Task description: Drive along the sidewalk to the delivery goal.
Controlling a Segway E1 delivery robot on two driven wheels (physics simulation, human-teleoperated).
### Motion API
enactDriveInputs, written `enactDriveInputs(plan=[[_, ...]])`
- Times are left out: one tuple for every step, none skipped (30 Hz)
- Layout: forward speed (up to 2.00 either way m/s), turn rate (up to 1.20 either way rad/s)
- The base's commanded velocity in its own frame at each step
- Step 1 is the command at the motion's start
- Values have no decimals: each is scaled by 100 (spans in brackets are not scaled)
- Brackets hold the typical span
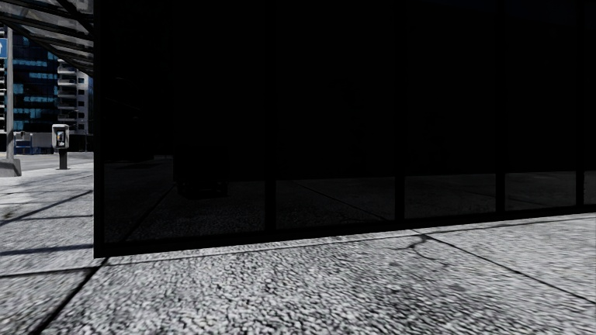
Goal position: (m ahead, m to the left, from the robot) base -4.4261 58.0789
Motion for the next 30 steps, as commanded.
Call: enactDriveInputs(plan=[[0, 0], [0, 0], [0, 0], [0, 0], [0, 0], [0, 0], [0, 0], [0, 0], [0, 0], [0, 0], [0, 0], [0, 0], [0, 0], [0, 0], [0, 0], [0, 0], [0, 0], [0, 0], [0, 0], [0, 0], [0, 0], [0, 0], [0, 0], [0, 0], [0, 0], [0, 0], [0, 0], [0, 0], [0, 0], [0, 0]])
